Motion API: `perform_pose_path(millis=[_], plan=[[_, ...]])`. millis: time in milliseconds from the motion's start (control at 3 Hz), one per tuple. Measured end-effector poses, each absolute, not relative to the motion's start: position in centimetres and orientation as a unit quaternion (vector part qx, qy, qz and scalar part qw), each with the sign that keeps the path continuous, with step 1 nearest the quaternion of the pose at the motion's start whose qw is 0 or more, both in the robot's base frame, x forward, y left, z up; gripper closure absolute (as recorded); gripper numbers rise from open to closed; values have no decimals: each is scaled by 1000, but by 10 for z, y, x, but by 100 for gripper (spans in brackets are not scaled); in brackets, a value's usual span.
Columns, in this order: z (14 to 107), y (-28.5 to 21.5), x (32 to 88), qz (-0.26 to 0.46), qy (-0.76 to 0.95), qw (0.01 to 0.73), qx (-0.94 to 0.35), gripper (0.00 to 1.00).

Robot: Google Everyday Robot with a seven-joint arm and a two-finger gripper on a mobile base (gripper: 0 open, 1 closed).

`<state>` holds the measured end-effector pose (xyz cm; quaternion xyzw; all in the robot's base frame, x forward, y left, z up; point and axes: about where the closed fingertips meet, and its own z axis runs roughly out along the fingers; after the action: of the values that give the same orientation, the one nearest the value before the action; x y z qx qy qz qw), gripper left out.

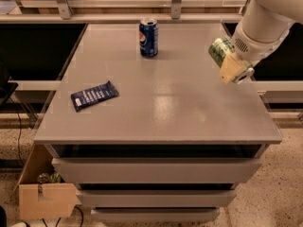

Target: Move green can near pepsi can

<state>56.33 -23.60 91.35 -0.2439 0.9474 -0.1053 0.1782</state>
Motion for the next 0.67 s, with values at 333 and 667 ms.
perform_pose_path(millis=[333,667], plan=[[923,-216,588,-125,916,193,-330,100],[919,-176,623,-128,881,185,-415,100]])
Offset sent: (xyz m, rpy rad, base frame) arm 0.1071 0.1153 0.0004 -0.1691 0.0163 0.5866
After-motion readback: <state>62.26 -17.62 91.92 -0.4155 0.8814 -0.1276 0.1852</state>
